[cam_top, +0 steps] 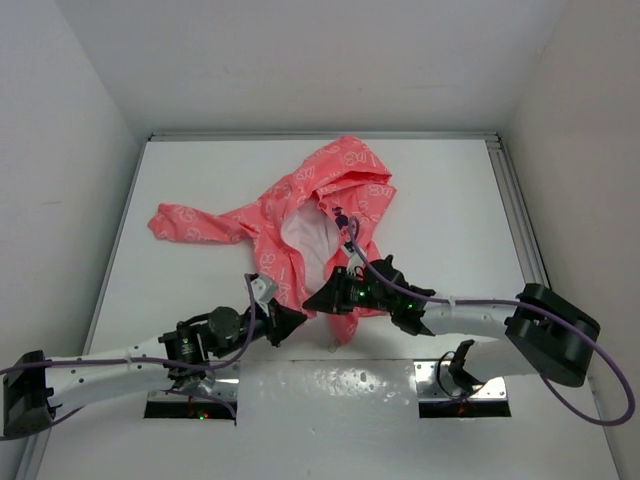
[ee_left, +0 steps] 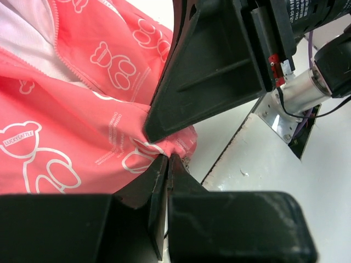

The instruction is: Zip up the jacket

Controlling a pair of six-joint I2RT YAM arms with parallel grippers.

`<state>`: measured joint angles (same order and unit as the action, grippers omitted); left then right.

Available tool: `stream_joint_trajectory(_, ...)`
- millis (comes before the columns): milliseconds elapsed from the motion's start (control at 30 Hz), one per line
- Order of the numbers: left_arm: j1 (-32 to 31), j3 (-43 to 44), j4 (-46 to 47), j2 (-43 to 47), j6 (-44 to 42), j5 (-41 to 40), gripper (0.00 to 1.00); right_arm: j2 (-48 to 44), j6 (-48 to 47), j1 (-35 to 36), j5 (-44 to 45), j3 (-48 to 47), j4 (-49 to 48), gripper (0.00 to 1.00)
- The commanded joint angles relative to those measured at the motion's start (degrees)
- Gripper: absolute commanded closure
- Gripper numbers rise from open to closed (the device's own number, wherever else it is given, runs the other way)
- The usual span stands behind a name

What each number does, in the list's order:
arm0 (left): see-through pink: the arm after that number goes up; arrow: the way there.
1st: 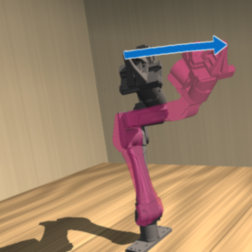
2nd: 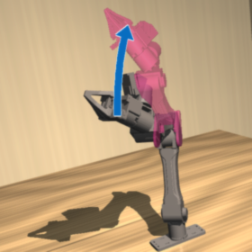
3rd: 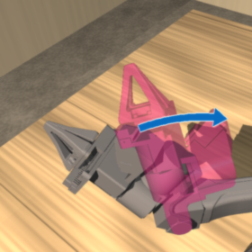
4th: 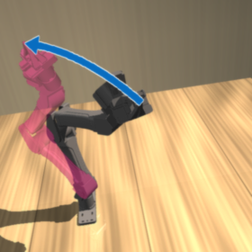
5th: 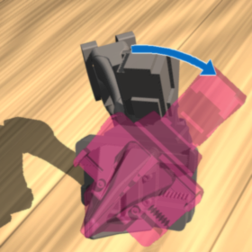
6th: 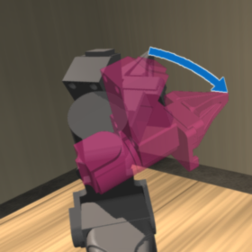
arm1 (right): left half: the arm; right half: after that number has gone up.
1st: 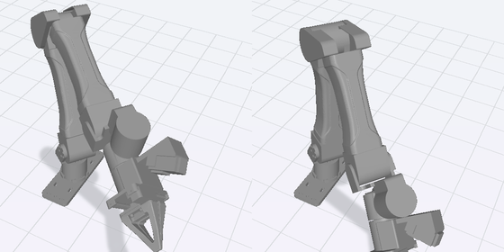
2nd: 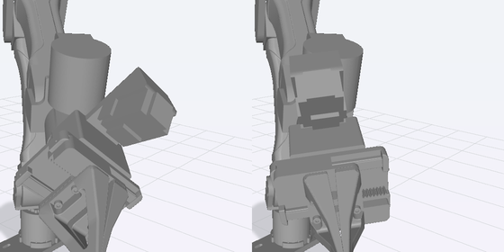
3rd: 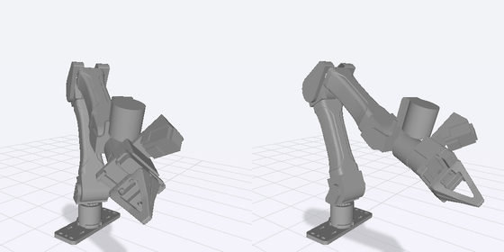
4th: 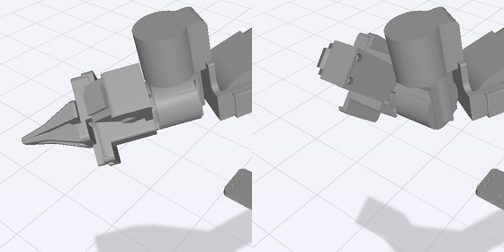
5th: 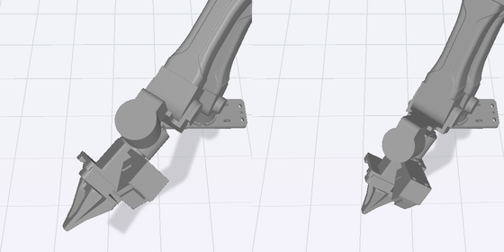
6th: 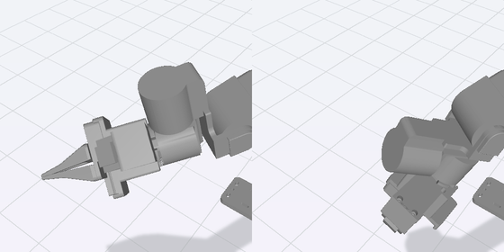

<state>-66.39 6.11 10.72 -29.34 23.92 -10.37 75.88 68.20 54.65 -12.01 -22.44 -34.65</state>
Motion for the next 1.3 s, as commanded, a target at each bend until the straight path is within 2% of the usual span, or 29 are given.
stream_joint_trajectory(0, 0.21, 1.10, 2.02, 0.16, -0.64, 1.15, 1.00, 0.32, 0.79, 0.45, 0.50, 1.07, -6.91, 0.97)
stream_joint_trajectory(33, 0.21, 1.27, 1.76, 0.16, -0.46, 0.97, 1.00, 0.24, 1.40, 0.45, 1.11, 1.60, -7.79, 1.00)
stream_joint_trajectory(100, 0.21, 1.54, 0.71, -0.10, 1.38, -0.43, 0.99, 0.32, 1.58, 0.37, 1.46, 2.83, -10.78, 1.00)
stream_joint_trajectory(133, 0.21, 1.19, 0.79, -0.01, 2.35, -1.31, 0.91, 0.41, 1.58, 0.37, 1.38, 3.18, -11.66, 1.00)
stream_joint_trajectory(167, 0.30, 0.66, 1.40, 0.42, 3.23, -2.19, 0.74, 0.41, 1.58, 0.45, 1.46, 3.80, -14.01, 1.00)
stream_joint_trajectory(200, 0.30, -0.47, 3.06, 0.86, 4.89, -2.28, 0.67, 0.24, 1.75, 0.45, 1.64, 5.20, -15.60, 1.00)
stream_joint_trajectory(267, 0.30, -0.75, 3.69, 1.74, 6.39, -2.11, 0.55, 0.50, 1.50, 0.45, 2.51, 6.35, -19.91, 1.00)
stream_joint_trajectory(367, 0.38, -2.76, 6.50, 2.19, 9.38, -3.07, 0.49, 1.20, 1.49, 0.37, 1.64, 7.84, -24.65, 1.00)
stream_joint_trajectory(567, 0.74, -5.84, 13.60, 0.52, 15.35, -5.36, 0.51, 1.47, 2.46, 0.37, 1.47, 9.43, -30.82, 1.00)
stream_joint_trajectory(900, 2.76, -4.35, 19.16, -5.46, 15.89, -2.29, 0.55, 1.99, 4.83, 0.37, 0.41, 10.31, -35.13, 1.00)
stream_joint_trajectory(1000, 3.02, -4.97, 20.30, -5.73, 16.33, -3.25, 0.59, 2.00, 5.09, 0.45, -0.38, 10.30, -35.48, 1.00)
stream_joint_trajectory(1133, 3.11, -4.96, 20.65, -4.59, 15.98, -4.03, 0.72, 2.43, 5.71, 0.37, -0.55, 10.05, -35.84, 1.00)
stream_joint_trajectory(1267, 3.20, -4.80, 22.15, -5.02, 16.16, -3.43, 0.82, 2.87, 6.15, 0.45, 0.23, 11.09, -36.36, 1.00)
